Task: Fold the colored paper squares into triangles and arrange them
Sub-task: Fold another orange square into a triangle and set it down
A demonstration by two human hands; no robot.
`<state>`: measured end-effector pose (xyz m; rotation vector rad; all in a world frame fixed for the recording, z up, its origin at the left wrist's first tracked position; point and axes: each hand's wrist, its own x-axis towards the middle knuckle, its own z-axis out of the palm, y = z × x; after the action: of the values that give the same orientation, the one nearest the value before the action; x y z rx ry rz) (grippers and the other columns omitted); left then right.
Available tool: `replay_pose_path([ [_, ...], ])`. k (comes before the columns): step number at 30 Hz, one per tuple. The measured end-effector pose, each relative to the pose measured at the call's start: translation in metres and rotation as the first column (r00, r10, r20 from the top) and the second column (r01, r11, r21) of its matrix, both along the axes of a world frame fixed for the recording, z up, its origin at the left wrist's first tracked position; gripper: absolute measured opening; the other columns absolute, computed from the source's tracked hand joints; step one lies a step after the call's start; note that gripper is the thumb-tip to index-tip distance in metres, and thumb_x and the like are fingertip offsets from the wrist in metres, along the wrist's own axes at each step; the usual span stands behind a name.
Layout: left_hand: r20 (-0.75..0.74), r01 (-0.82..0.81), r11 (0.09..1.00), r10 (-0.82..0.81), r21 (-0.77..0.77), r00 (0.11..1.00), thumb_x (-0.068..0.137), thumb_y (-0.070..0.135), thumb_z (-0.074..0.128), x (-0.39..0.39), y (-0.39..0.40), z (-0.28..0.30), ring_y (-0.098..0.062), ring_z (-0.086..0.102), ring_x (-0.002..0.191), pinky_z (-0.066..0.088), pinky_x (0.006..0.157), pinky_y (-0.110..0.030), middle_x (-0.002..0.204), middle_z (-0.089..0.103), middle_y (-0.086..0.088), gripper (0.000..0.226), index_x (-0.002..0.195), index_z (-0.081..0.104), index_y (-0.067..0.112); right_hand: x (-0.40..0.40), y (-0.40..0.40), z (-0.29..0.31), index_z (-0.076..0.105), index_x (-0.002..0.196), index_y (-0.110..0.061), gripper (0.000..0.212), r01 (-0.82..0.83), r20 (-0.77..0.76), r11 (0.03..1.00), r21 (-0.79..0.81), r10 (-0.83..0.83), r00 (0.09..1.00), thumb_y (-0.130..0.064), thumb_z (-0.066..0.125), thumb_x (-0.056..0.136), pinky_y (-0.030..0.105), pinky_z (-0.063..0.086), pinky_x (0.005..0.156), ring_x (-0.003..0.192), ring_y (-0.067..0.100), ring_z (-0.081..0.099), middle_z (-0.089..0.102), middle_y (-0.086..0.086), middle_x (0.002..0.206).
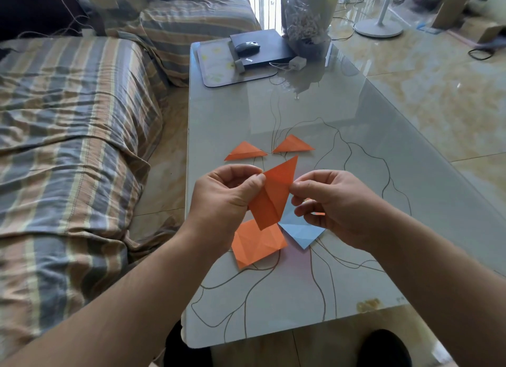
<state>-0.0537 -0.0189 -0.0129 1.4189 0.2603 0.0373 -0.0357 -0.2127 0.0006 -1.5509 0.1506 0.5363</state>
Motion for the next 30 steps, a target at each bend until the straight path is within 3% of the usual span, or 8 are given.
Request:
replay_pose_path([
  [3, -0.006, -0.009, 1.000, 0.009, 0.000, 1.000, 0.088, 0.006, 0.076, 0.000, 0.001, 0.001, -0.020, 0.073, 0.078, 0.062, 0.078, -0.039, 0.081, 0.077, -0.005, 0.007, 0.088, 0.075, 0.013, 0.002, -0.004, 0.001, 0.074, 0.079, -0.017, 0.014, 0.006, -0.013, 1.000, 0.002, -0.006, 1.000, -0.018, 0.073, 0.093, 0.031, 0.049, 0.065, 0.073, 0.024, 0.066, 0.071, 0.007, 0.080],
  [6, -0.011, 0.009, 1.000, -0.009, -0.010, 1.000, 0.089, 0.005, 0.075, -0.002, -0.001, 0.002, -0.022, 0.074, 0.079, 0.064, 0.076, -0.036, 0.082, 0.077, -0.007, 0.006, 0.090, 0.074, 0.011, 0.002, -0.003, 0.000, 0.072, 0.091, -0.017, 0.003, 0.008, -0.033, 0.999, 0.034, -0.007, 0.999, -0.020, 0.072, 0.092, 0.034, 0.050, 0.068, 0.073, 0.026, 0.066, 0.071, 0.008, 0.086],
  [10, -0.006, 0.042, 0.999, -0.042, 0.014, 0.999, 0.088, 0.006, 0.077, -0.004, -0.005, 0.002, -0.029, 0.074, 0.086, 0.064, 0.083, -0.043, 0.093, 0.077, -0.017, 0.006, 0.091, 0.075, 0.011, -0.001, 0.001, -0.002, 0.072, 0.103, -0.008, 0.019, -0.078, -0.002, 0.997, -0.026, 0.078, 0.997, -0.024, 0.073, 0.093, 0.032, 0.050, 0.070, 0.073, 0.022, 0.067, 0.074, 0.008, 0.089],
  [13, 0.002, 0.050, 0.999, -0.050, 0.018, 0.999, 0.088, 0.007, 0.077, -0.004, -0.003, 0.001, -0.029, 0.074, 0.088, 0.063, 0.085, -0.046, 0.093, 0.077, -0.016, 0.006, 0.090, 0.075, 0.012, -0.001, 0.003, -0.004, 0.071, 0.096, -0.010, 0.011, -0.051, -0.007, 0.999, -0.010, 0.051, 0.999, -0.021, 0.073, 0.095, 0.032, 0.051, 0.070, 0.073, 0.022, 0.068, 0.074, 0.009, 0.087],
  [18, -0.059, 0.060, 0.997, -0.063, -0.052, 0.996, 0.091, 0.005, 0.073, -0.002, -0.003, 0.001, -0.027, 0.074, 0.088, 0.064, 0.078, -0.038, 0.094, 0.076, -0.013, 0.008, 0.095, 0.072, 0.011, 0.000, 0.006, -0.005, 0.069, 0.090, -0.012, 0.008, 0.019, -0.002, 0.997, 0.081, -0.019, 1.000, -0.017, 0.074, 0.093, 0.031, 0.051, 0.065, 0.070, 0.022, 0.067, 0.072, 0.009, 0.084],
  [23, -0.146, 0.074, 0.990, -0.091, -0.119, 0.985, 0.095, 0.003, 0.068, -0.002, -0.004, 0.001, -0.028, 0.076, 0.087, 0.063, 0.077, -0.041, 0.097, 0.077, -0.017, 0.010, 0.102, 0.073, 0.008, -0.001, 0.007, -0.005, 0.069, 0.085, -0.012, 0.011, 0.023, 0.074, 1.000, -0.001, -0.023, 0.997, -0.016, 0.074, 0.094, 0.031, 0.054, 0.069, 0.074, 0.022, 0.068, 0.073, 0.011, 0.081],
  [30, -0.204, 0.154, 0.978, -0.181, -0.142, 0.962, 0.093, 0.015, 0.071, -0.004, -0.004, -0.001, -0.029, 0.077, 0.088, 0.063, 0.076, -0.040, 0.100, 0.078, -0.019, 0.018, 0.106, 0.073, 0.004, -0.003, 0.008, -0.005, 0.071, 0.085, -0.012, 0.013, -0.008, 0.124, 0.999, -0.039, 0.012, 0.992, -0.021, 0.076, 0.093, 0.034, 0.053, 0.073, 0.078, 0.022, 0.070, 0.076, 0.021, 0.093],
])
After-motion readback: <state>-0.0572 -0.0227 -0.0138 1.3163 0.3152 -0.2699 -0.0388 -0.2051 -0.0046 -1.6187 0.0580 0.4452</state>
